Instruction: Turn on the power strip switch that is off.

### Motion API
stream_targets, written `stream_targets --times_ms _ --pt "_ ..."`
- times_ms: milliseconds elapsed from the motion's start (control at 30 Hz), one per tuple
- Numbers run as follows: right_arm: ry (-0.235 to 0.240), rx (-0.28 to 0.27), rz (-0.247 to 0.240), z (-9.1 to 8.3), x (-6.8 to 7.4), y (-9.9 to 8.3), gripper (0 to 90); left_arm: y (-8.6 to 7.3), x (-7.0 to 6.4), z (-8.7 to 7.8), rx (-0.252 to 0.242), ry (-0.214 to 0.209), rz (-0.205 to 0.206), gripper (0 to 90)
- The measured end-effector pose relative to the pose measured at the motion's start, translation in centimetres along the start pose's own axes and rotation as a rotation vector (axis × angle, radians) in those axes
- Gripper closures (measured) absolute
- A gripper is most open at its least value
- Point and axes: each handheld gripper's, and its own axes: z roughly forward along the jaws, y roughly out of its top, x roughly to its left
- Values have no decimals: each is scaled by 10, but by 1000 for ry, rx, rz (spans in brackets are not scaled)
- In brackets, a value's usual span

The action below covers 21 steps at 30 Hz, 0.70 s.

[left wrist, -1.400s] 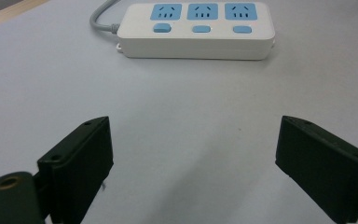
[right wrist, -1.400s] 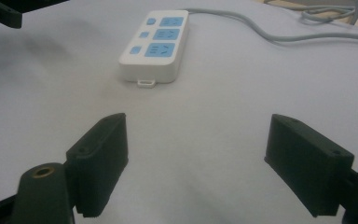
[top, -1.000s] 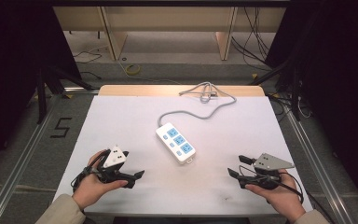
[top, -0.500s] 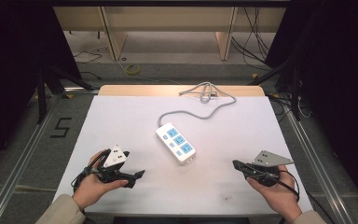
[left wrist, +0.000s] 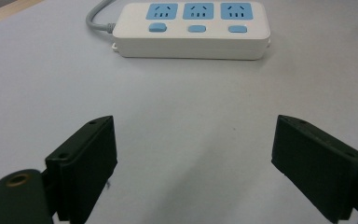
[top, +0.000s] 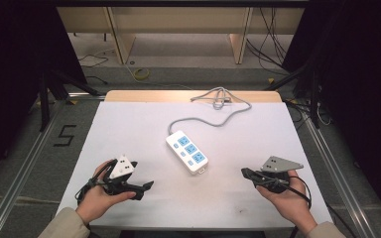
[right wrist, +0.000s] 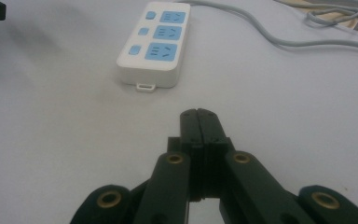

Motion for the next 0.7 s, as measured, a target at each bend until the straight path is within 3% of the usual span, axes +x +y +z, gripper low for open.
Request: stream_targets --times_ms 700 --pt "36 28 -6 16 6 16 900 0 -1 0 0 1 8 132"
